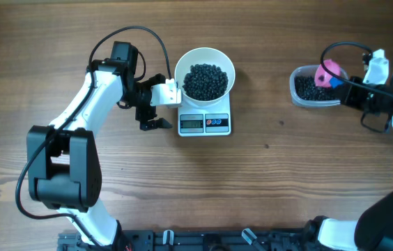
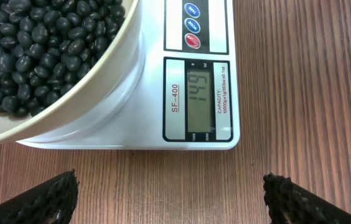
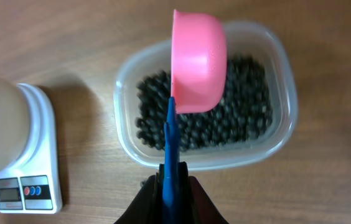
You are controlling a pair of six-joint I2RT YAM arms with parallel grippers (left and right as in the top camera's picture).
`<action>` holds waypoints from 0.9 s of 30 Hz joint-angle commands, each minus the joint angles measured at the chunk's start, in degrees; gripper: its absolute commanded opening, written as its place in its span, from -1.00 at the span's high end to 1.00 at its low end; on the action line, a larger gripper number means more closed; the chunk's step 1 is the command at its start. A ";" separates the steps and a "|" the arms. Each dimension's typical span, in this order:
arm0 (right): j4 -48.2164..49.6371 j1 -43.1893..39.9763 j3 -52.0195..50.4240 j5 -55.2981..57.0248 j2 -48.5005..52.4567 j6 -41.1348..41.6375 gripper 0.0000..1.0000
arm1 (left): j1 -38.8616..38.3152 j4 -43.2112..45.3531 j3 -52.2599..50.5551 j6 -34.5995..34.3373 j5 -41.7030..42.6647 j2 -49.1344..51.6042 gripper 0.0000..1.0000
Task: Scoop item into bowl and weigh 150g on scale
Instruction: 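Tip the scoop over the white bowl to add beans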
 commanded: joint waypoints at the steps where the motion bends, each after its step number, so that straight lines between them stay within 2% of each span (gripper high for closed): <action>1: 0.87 -0.15 3.32 -9.25 -4.35 -5.66 0.91 | 0.20 -0.07 -0.55 -0.07 1.07 0.63 -1.00; 6: 6.67 1.18 3.41 -32.48 -6.29 -6.23 0.91 | 0.20 -0.07 -0.55 -0.09 1.07 0.63 -1.00; 10: 9.81 11.06 3.41 -33.92 -6.27 -6.12 0.91 | 0.20 -0.07 -0.55 -0.09 1.09 0.63 -1.00; 12: 11.37 18.43 3.41 -29.51 -6.27 -6.38 0.91 | 0.20 -0.07 -0.55 -0.09 1.07 0.63 -1.00; 14: 11.41 25.57 3.41 -19.43 -6.27 -7.26 0.91 | 0.20 -0.09 -0.55 -0.09 1.07 0.63 -1.00; 17: 10.95 33.33 3.41 -7.56 -6.27 -17.05 0.91 | 0.20 -0.07 -0.55 -0.09 1.07 0.63 -1.00; 20: 11.56 37.59 3.41 5.03 -6.27 -28.52 0.91 | 0.20 -0.07 -0.55 -0.09 1.07 0.63 -1.00; 27: 14.73 37.77 3.39 4.17 -6.27 -28.81 0.91 | 0.20 -0.07 -0.55 -0.07 1.07 0.63 -1.00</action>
